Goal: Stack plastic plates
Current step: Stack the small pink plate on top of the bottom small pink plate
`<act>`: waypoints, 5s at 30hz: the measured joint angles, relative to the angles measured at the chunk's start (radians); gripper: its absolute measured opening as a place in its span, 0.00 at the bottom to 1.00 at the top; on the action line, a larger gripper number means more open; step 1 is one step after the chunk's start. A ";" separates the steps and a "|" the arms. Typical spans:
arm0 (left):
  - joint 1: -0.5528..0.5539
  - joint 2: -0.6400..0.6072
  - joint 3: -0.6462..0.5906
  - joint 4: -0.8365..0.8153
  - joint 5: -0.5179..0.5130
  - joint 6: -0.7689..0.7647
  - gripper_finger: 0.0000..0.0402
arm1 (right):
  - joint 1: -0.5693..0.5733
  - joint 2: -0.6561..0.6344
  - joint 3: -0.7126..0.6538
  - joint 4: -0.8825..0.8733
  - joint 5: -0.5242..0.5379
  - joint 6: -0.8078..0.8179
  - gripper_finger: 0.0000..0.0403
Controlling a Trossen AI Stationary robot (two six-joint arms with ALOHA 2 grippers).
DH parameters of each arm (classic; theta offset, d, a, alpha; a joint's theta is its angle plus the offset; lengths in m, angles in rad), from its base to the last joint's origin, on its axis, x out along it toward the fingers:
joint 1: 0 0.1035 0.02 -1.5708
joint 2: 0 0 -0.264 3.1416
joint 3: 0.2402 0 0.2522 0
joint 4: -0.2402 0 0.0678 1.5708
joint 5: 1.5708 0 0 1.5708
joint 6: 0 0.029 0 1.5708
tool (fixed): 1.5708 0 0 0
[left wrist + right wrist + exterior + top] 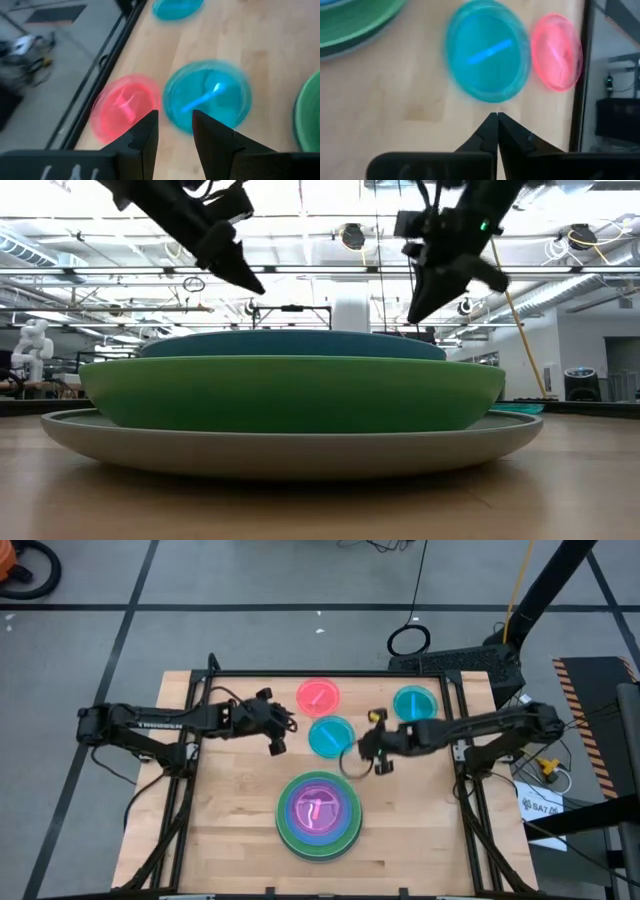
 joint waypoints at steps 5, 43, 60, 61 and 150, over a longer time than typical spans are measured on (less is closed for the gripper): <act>0.119 0.000 0.000 0.047 0.143 -0.019 0.32 | -0.114 -0.116 -0.157 0.292 -0.003 -0.067 0.00; 0.573 0.648 0.377 -0.078 0.296 -0.440 0.32 | -0.569 -0.246 -0.248 0.640 -0.308 -0.249 0.01; 0.524 0.662 0.377 -0.052 0.197 -0.474 0.48 | -0.601 -0.246 -0.248 0.610 -0.319 -0.234 0.01; 0.523 0.662 0.377 -0.052 0.196 -0.470 0.49 | -0.601 -0.246 -0.248 0.610 -0.319 -0.234 0.01; 0.480 0.746 0.376 -0.004 0.107 -0.444 0.18 | -0.601 -0.246 -0.247 0.558 -0.315 -0.233 0.01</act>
